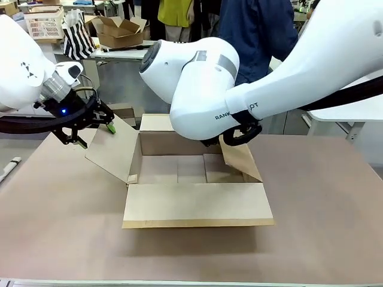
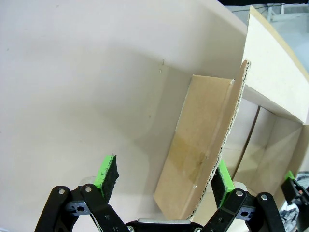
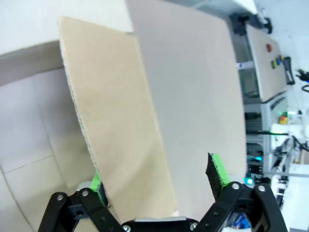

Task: Pack the gift set into the box.
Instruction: Place both hands on the side flaps of the Package Box and spread them outward.

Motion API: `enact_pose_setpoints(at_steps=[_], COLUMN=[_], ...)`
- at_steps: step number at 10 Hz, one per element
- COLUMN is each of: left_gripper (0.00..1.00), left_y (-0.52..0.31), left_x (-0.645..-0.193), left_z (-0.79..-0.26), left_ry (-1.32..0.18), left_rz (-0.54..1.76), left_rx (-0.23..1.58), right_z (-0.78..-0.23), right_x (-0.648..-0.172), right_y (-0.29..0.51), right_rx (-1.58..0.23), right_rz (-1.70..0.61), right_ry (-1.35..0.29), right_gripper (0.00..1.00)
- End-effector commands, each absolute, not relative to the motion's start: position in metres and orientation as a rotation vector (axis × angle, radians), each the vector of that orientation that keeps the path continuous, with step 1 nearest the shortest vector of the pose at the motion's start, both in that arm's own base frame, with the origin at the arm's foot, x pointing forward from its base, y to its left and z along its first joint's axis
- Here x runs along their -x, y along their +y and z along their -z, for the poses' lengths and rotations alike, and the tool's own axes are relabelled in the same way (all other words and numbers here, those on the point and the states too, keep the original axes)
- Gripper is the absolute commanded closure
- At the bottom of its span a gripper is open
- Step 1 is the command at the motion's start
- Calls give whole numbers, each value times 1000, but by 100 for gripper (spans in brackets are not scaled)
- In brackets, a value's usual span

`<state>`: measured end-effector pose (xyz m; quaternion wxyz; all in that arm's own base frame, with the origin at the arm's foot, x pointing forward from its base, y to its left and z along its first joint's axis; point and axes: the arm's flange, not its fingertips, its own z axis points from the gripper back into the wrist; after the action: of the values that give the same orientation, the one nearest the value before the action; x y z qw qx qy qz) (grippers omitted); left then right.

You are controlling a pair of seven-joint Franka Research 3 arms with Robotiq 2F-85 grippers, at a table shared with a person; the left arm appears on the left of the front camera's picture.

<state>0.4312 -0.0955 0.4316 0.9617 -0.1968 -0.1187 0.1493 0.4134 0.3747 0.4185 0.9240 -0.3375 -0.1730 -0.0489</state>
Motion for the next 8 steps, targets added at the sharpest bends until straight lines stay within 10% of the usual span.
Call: enact_pose_setpoints(at_steps=[1,8], left_gripper=[0,0], left_y=[-94,-94], left_x=[-431,-431], left_z=[-432,-432], left_ry=[-244,-244], left_rz=[-301,-301], left_rx=[394,394], right_z=[-443,-457], right_x=[-406,-402], right_y=[367,335], right_rx=[756,781], right_rz=[149,182], right_ry=[-427,-377], right_gripper=[0,0])
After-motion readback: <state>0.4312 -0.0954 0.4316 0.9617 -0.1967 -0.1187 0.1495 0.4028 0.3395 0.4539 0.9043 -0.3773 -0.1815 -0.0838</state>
